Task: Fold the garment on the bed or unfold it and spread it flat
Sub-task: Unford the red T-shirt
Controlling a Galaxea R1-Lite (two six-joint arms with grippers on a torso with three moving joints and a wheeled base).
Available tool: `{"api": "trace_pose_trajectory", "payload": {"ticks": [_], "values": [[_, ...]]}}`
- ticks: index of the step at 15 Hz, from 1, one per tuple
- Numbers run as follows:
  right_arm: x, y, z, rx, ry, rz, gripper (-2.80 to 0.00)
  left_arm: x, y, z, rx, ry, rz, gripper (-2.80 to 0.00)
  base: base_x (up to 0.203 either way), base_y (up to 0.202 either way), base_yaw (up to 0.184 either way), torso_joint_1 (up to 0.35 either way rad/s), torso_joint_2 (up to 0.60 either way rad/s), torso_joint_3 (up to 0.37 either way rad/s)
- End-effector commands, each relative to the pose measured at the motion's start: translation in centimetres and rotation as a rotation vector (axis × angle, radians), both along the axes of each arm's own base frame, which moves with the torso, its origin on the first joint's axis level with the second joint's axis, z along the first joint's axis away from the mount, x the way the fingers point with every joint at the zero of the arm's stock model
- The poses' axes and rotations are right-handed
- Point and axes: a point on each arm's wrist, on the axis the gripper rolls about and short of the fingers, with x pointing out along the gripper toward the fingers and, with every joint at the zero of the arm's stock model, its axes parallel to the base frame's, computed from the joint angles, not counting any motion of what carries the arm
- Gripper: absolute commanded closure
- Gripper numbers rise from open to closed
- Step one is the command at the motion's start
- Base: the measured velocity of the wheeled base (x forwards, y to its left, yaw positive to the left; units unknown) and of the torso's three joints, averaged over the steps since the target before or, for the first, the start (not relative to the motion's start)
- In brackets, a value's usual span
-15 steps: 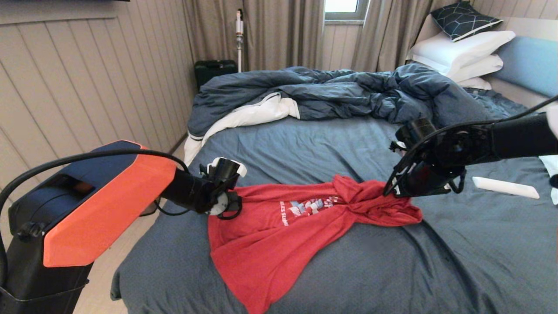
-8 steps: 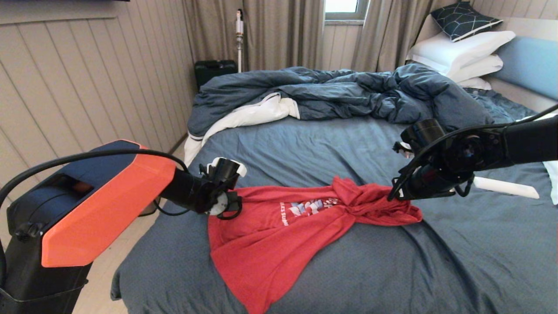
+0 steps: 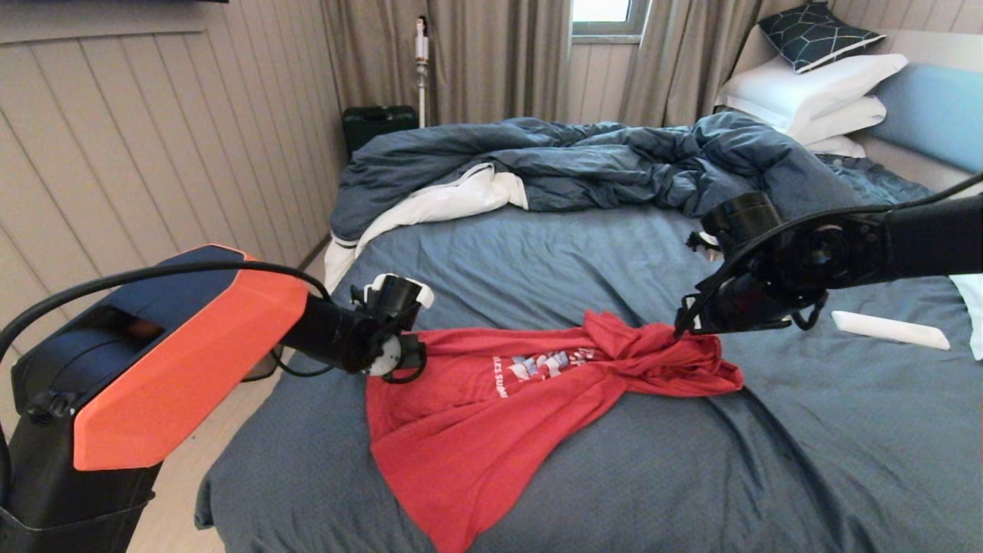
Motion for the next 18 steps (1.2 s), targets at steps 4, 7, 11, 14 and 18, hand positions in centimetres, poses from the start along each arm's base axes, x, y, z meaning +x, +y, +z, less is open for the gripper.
{"api": "trace_pose_trajectory", "payload": {"ticks": [4, 7, 11, 14, 18], "values": [[2.2, 2.6, -2.9, -0.023, 0.024, 0.059, -2.80, 0.1, -0.1, -0.7, 0.007, 0.011, 0.003, -2.80, 0.000, 0.000, 0.000, 0.000, 0.00, 0.000], [3.1, 2.4, -3.8, -0.036, 0.039, 0.061, -2.80, 0.2, -0.1, -1.6, 0.015, 0.027, 0.003, -2.80, 0.000, 0.000, 0.000, 0.000, 0.00, 0.000], [1.6, 5.7, -1.8, -0.017, -0.031, 0.131, -2.80, 0.3, -0.1, -1.3, 0.013, 0.020, 0.002, -2.80, 0.000, 0.000, 0.000, 0.000, 0.00, 0.000], [-2.2, 10.7, 1.8, 0.010, -0.142, 0.198, -2.80, 0.2, -0.1, -0.9, 0.009, 0.013, 0.002, -2.80, 0.000, 0.000, 0.000, 0.000, 0.00, 0.000], [-5.1, 13.5, 0.5, -0.033, -0.086, 0.212, -2.80, 0.2, -0.1, -1.0, 0.009, 0.017, 0.001, -2.80, 0.000, 0.000, 0.000, 0.000, 0.00, 0.000]]}}
